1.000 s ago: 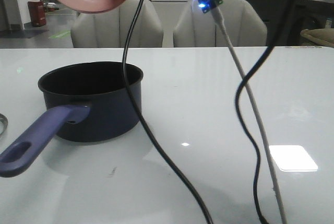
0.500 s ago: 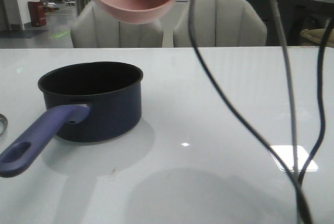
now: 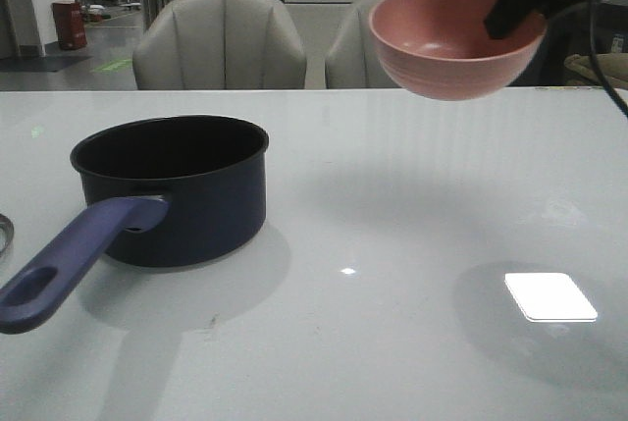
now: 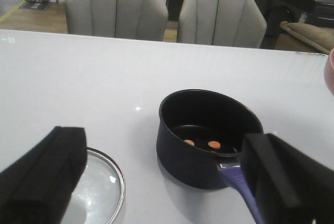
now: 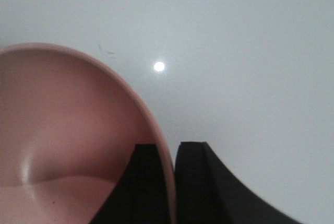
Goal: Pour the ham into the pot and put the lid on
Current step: 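Carry the empty bowl back and lower it onto the table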
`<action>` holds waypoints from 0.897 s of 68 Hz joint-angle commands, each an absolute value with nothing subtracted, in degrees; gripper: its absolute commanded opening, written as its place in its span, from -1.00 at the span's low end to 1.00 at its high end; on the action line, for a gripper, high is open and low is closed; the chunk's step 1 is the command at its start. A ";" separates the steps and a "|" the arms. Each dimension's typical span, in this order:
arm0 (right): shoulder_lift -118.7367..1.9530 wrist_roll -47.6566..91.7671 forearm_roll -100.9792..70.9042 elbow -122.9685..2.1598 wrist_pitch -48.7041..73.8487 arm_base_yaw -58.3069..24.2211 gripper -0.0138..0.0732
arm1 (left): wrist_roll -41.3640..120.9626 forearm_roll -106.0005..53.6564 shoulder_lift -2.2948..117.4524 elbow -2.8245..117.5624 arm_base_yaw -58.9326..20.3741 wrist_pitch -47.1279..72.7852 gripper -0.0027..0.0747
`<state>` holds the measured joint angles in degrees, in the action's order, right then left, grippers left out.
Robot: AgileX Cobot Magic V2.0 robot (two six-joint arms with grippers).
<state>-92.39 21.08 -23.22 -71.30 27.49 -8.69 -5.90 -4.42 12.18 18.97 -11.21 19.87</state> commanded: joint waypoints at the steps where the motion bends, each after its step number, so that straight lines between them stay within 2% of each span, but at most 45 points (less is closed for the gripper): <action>1: -92.68 21.06 -25.81 -73.01 27.68 -5.82 -0.37 | -6.09 -4.47 12.61 20.59 -11.65 15.35 0.72; 15: -98.53 21.06 -32.20 -73.01 30.53 -3.40 -0.37 | -6.09 -4.47 12.61 20.59 -11.65 15.35 0.72; 35: -103.42 21.06 -31.95 -73.01 30.81 -3.40 -0.35 | -6.09 -4.47 12.61 20.59 -11.65 15.35 0.72; 41: -104.22 21.31 -31.63 -73.01 31.03 -3.40 -0.24 | -6.09 -4.47 12.61 20.59 -11.65 15.35 0.72; 55: -104.62 21.31 -28.46 -73.01 31.10 -3.40 0.23 | -6.09 -4.47 12.61 20.59 -11.65 15.35 0.72; 61: -104.15 21.31 -27.18 -73.07 31.55 -3.40 0.29 | -6.09 -4.47 12.61 20.59 -11.65 15.35 0.72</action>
